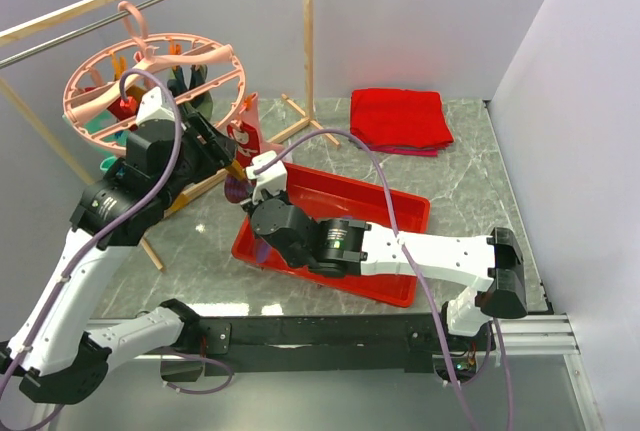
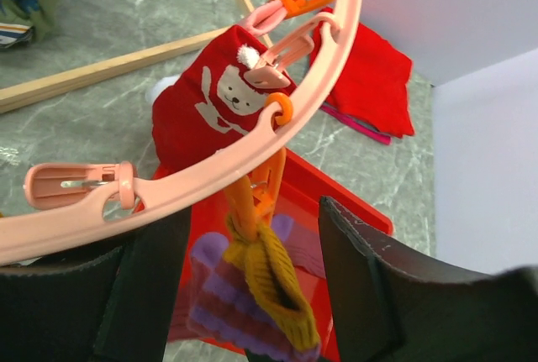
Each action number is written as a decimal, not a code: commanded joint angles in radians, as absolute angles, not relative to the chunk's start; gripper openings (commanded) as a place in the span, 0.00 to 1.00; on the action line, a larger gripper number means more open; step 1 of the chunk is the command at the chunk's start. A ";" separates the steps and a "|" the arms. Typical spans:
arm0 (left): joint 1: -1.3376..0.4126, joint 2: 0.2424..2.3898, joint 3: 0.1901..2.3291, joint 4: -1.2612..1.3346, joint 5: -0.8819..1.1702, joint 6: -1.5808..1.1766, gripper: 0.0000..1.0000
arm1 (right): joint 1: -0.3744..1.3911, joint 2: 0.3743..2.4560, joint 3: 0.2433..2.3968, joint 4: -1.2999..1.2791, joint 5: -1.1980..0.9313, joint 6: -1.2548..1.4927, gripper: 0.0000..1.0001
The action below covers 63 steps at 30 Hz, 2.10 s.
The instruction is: Remove the socks clipped to the hanger
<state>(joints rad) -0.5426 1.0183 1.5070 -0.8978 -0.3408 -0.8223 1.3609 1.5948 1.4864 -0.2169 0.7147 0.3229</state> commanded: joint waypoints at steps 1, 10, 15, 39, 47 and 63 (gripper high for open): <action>-0.543 1.020 1.493 -0.824 -0.411 -0.830 0.66 | 1.371 1.575 1.506 -0.183 0.787 0.288 0.00; -0.549 1.037 1.473 -0.784 -0.456 -0.799 0.57 | 1.390 1.563 1.490 -0.143 0.801 0.255 0.00; -0.549 1.039 1.460 -0.773 -0.454 -0.792 0.41 | 1.396 1.557 1.485 -0.130 0.802 0.250 0.00; -0.549 0.989 1.428 -0.701 -0.378 -0.765 0.01 | 1.376 1.326 1.177 -0.245 0.841 0.440 0.00; -0.549 0.953 1.405 -0.640 -0.259 -0.727 0.54 | 1.252 1.060 0.980 -0.431 0.781 0.591 0.00; -0.549 0.836 1.497 -0.687 0.011 -0.765 0.74 | 1.106 0.900 0.887 -0.540 0.597 0.525 0.72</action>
<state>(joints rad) -0.5503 0.9150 1.4212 -0.6796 -0.0471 -0.7456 1.1118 0.8875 0.8551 -0.5350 0.6376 0.5430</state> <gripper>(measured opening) 0.745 0.676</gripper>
